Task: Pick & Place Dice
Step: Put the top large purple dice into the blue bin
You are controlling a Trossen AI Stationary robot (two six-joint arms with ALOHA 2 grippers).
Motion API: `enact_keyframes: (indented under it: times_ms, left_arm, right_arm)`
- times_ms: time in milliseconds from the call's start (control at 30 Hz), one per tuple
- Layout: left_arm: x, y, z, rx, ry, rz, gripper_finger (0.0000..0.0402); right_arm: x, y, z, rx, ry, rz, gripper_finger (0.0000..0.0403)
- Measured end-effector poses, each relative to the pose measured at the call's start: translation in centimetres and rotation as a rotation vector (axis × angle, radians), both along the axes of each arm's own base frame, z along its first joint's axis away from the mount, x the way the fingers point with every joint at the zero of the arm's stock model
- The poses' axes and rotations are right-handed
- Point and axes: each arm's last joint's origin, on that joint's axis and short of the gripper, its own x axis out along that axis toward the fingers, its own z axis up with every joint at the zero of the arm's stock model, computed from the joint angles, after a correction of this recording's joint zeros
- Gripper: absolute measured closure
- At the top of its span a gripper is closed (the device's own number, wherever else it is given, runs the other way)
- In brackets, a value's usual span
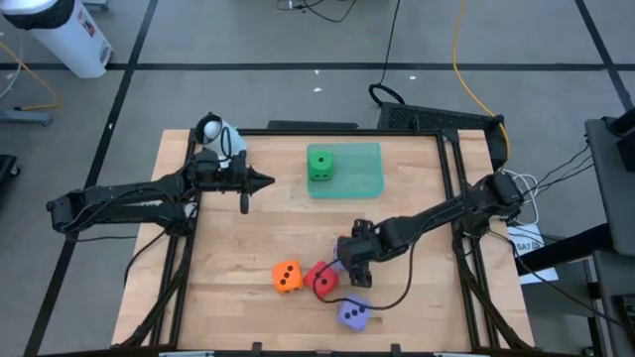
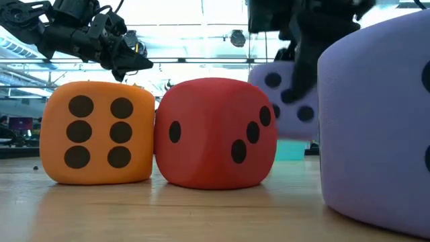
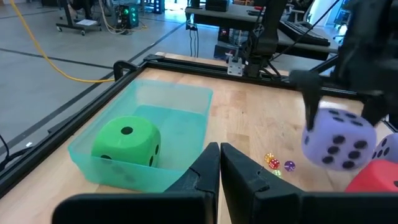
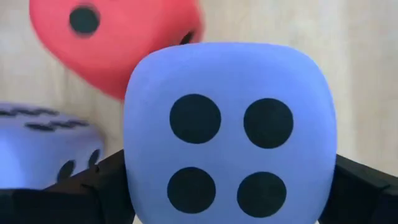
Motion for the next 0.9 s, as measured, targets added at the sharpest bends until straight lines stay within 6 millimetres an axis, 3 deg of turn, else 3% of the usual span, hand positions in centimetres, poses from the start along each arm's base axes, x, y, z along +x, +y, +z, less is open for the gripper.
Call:
enact_keyframes:
  times_ms: [200,300,433,700,900]
  left_arm:
    - [0.0,0.0,0.0,-0.001,0.000,-0.002,0.0380]
    - [0.0,0.0,0.0,0.000,-0.003,-0.002,0.0380]
    - [0.1,-0.1,0.1,-0.005,-0.006,-0.004,0.0380]
    - [0.1,-0.3,0.1,0.005,-0.007,-0.020,0.0380]
    - [0.2,-0.3,0.2,0.015,-0.018,-0.020,0.0380]
  right_arm:
    - [-1.8,-2.7,4.5,-0.087,-0.135,-0.039,0.0052]
    - [-2.6,-5.5,6.9,-0.156,-0.208,-0.078,0.0052]
    - [-3.0,-9.9,8.2,-0.206,-0.235,-0.134,0.0052]
    - [-2.8,-17.5,7.1,-0.223,-0.166,-0.122,0.0052]
    - [-1.6,-21.8,5.2,-0.257,-0.107,-0.069,0.0052]
